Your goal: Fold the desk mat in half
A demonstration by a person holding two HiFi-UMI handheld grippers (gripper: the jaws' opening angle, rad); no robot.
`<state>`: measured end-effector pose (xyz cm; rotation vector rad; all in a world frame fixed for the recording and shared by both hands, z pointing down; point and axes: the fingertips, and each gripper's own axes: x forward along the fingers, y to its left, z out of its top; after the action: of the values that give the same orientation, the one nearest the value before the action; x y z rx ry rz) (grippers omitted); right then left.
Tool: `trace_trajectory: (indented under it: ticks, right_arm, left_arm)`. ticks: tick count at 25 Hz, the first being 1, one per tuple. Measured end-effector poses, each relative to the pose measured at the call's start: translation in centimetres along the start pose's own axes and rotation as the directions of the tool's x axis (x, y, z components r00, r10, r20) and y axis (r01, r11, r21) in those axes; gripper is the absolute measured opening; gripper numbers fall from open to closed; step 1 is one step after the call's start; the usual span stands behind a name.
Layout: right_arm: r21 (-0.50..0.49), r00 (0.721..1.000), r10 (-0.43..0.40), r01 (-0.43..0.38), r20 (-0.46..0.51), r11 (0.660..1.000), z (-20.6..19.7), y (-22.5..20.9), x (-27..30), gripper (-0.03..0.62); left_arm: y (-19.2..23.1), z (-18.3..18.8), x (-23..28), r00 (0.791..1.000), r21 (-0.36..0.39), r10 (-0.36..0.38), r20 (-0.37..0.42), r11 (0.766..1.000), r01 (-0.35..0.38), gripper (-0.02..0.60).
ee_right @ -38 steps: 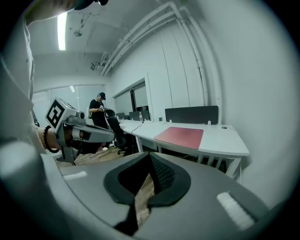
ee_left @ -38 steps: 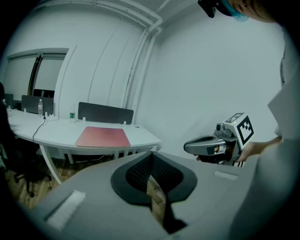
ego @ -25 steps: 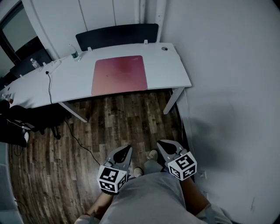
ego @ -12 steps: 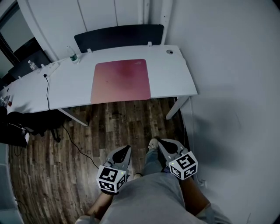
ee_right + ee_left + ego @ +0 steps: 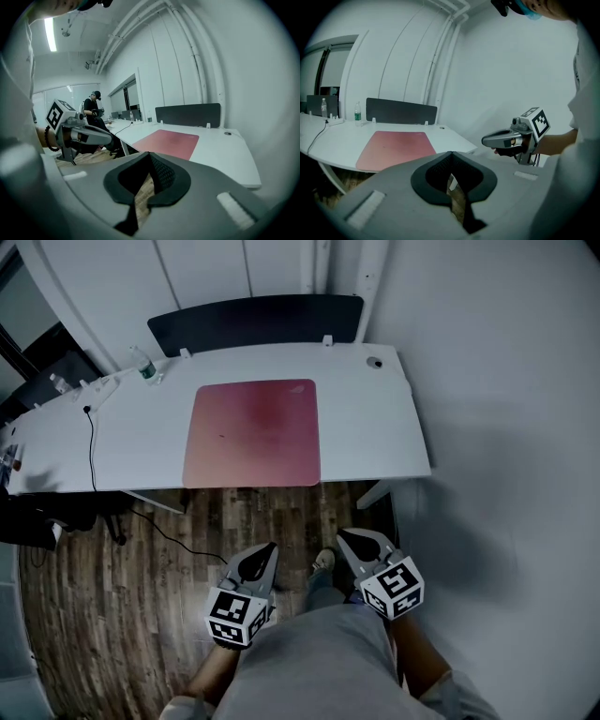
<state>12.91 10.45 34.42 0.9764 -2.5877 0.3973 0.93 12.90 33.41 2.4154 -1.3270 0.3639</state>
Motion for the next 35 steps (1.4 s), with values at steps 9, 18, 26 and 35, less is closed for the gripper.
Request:
trace_trajectory:
  ticks: [9,18,26,35]
  right_arm:
    - [0.003,0.999,0.034,-0.034,-0.02,0.999,2.3,-8.0,3.1,0.006]
    - [0.001,0.997,0.072,-0.072,-0.041,0.997,2.4,-14.2,5.1,0.006]
    - [0.059,0.996,0.057,-0.053,-0.064,0.997,0.8,-15.2,5.9,0.008]
    - [0.103,0.993,0.028,-0.016,-0.116,0.995,-2.3,-15.3,6.9,0.007]
  left_arm:
    - [1.9,3.3,7.6,0.999,-0.005,0.032,-0.021,0.999,-0.032,0.018]
    - [2.9,3.6,14.1,0.997,-0.031,0.052,-0.053,0.998,-0.054,0.022]
    - [3.3,1.3,16.0,0.988,-0.002,0.042,-0.147,0.999,-0.043,0.034]
    - [4.3,-3.3,20.4,0.97,0.069,-0.011,-0.241,0.997,0.028,0.058]
